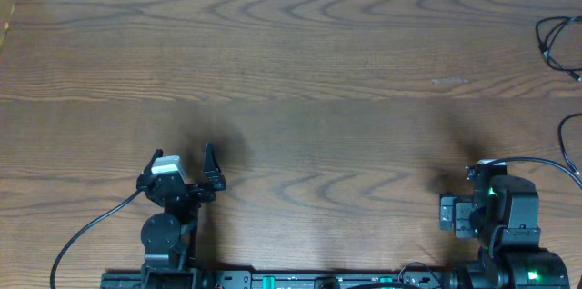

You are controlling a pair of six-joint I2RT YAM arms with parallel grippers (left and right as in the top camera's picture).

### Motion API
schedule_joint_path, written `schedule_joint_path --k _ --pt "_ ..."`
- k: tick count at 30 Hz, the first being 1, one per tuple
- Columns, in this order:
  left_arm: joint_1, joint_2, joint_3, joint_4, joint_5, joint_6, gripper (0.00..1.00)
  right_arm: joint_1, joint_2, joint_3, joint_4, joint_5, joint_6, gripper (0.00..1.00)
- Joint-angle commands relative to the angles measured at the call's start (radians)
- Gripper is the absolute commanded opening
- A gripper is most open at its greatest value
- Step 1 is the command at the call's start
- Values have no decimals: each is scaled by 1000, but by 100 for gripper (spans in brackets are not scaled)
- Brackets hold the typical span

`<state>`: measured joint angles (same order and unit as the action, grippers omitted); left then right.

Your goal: Untangle cables

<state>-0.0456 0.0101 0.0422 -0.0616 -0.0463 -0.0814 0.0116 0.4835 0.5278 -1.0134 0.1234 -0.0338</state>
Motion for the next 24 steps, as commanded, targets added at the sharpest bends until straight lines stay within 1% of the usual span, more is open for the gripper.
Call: schedule_joint_path --k 1,7,12,14,18,24 --pt "5 -9 -39 24 13 -5 98 5 -6 1 -2 -3 -5 99" --pt "5 -9 -39 72 1 -5 98 5 -6 1 -2 -3 -5 99" --pt "5 -9 -39 172 -6 -5 98 5 -6 1 -2 -3 -5 99" --pt "5 -9 -39 179 -7 -5 98 5 -6 1 -2 -3 -5 99" --pt "5 -9 -39 146 -6 -5 98 5 -6 1 -2 -3 -5 99" --pt "5 -9 -39 3 -11 -4 98 5 -6 1 -2 -3 -5 99"
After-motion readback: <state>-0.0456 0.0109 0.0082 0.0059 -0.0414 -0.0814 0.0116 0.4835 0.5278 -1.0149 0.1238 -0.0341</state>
